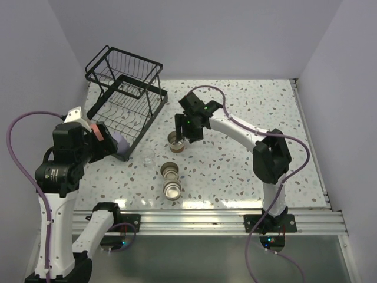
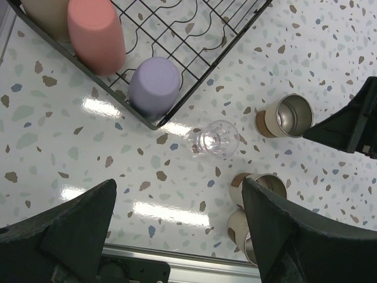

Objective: Load the cups into the dish rack

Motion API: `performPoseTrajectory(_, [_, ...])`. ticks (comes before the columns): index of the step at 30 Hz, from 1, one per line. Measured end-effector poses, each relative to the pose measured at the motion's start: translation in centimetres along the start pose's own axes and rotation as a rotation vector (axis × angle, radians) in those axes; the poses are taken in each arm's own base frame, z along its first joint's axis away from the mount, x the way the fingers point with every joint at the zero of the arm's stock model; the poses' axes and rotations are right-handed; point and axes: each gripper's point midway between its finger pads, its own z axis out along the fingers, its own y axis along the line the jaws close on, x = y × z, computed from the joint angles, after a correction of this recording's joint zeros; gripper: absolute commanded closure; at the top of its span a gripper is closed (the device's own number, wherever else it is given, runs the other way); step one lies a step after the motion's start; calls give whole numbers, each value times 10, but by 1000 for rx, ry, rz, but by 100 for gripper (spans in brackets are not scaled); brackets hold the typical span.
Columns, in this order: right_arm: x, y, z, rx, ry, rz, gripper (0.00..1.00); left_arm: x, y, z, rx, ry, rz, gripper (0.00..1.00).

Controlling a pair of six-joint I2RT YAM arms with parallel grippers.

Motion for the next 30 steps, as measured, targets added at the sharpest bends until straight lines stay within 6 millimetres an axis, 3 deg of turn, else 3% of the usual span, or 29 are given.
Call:
performPoseTrajectory(11, [-8,-22,39,125,-13,11,50,2,-1,2,0,14,-8,11])
performPoseTrajectory(19, [-3,-27,52,144,10,21,92,6,3,12,-28,49,-5,14])
performPoseTrajectory(21, [-3,-28,52,146,11,21,99,5,6,14,-46,46,-5,15])
performPoseTrajectory(30, [-5,-25,43,137,-1,21,100,-3,7,15,-59,9,-6,13])
